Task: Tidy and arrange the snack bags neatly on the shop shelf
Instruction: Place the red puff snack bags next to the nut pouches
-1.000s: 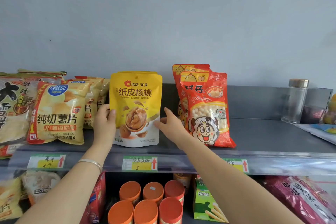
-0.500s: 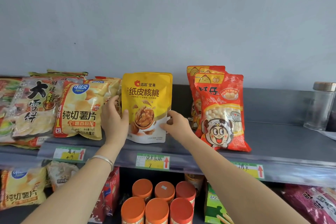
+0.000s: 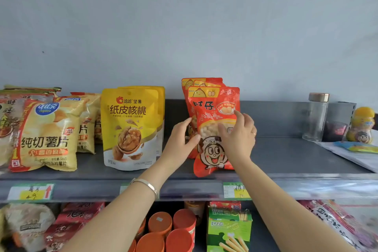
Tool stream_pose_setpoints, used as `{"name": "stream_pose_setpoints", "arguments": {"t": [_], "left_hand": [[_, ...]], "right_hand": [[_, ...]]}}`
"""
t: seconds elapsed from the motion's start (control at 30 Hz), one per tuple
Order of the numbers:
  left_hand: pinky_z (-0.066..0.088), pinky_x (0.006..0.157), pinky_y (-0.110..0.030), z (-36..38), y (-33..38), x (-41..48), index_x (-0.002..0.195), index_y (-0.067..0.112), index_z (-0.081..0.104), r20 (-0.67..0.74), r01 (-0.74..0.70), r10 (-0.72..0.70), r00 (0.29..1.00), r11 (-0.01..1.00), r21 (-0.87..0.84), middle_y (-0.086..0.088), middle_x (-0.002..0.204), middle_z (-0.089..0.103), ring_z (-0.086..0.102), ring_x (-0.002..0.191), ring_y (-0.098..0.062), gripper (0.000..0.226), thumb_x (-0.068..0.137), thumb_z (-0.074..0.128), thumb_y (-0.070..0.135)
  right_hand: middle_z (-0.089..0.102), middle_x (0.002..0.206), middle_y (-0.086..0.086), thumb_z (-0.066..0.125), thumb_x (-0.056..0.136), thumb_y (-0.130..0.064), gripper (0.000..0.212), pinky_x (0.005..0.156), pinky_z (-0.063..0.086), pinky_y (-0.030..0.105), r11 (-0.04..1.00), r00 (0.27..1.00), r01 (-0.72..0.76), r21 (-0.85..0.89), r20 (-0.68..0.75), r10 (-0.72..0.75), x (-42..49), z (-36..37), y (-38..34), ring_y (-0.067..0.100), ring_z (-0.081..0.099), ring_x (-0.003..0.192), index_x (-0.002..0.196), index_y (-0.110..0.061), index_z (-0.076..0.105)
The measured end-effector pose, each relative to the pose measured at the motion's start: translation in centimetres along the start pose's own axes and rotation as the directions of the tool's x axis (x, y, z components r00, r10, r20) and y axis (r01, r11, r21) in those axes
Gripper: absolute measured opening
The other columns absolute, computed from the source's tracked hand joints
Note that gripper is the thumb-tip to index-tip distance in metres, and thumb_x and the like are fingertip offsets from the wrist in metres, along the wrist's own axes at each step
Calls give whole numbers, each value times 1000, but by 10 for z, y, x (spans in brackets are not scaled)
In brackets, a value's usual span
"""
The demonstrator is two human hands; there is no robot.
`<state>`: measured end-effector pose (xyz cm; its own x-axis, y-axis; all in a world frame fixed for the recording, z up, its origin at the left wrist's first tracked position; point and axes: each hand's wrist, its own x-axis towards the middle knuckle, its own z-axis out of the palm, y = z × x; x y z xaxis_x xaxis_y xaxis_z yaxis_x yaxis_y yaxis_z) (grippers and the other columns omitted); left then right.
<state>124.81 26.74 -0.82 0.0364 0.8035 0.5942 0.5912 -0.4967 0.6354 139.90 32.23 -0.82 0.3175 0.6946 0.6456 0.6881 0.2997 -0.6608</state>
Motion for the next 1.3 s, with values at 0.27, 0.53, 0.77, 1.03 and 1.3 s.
{"name": "stream_pose_setpoints", "arguments": {"t": [0.27,0.53,0.77,1.03,1.3], "left_hand": [[43,103,-37,48,-2,20,132,42,31,160,308,-263,951,839,-449,5,137,48,51,119,-13,40,95,47,41],[46,100,-44,51,-13,24,147,39,16,106,329,-314,944,851,-409,2,136,49,53,119,-19,58,94,34,55],[49,97,-43,52,-17,22,143,46,19,14,270,-280,960,913,-305,8,131,52,56,113,-15,57,90,31,63],[43,103,-46,53,-16,23,147,41,14,20,263,-273,962,902,-342,4,141,46,50,124,-19,72,84,24,74],[31,103,-29,39,3,50,150,24,15,-142,240,-315,938,890,-388,4,150,32,35,134,-14,58,98,32,46]], "right_hand": [[57,131,1,69,57,-69,97,97,49,49,726,776,-547,416,576,255,23,6,42,24,59,115,137,-25,36],[61,119,-3,71,57,-62,89,92,52,48,733,773,-494,467,623,124,20,8,35,21,64,105,132,-31,37],[64,116,-4,69,81,-47,55,84,55,42,778,741,-444,445,670,40,32,4,50,19,66,101,127,-36,41],[58,122,-9,45,96,-50,43,77,44,26,802,721,-418,427,693,6,34,-14,63,12,58,105,135,-32,40],[52,132,0,38,99,-45,45,100,43,41,835,834,-340,433,548,56,72,-18,66,21,50,120,136,-20,44]]}}
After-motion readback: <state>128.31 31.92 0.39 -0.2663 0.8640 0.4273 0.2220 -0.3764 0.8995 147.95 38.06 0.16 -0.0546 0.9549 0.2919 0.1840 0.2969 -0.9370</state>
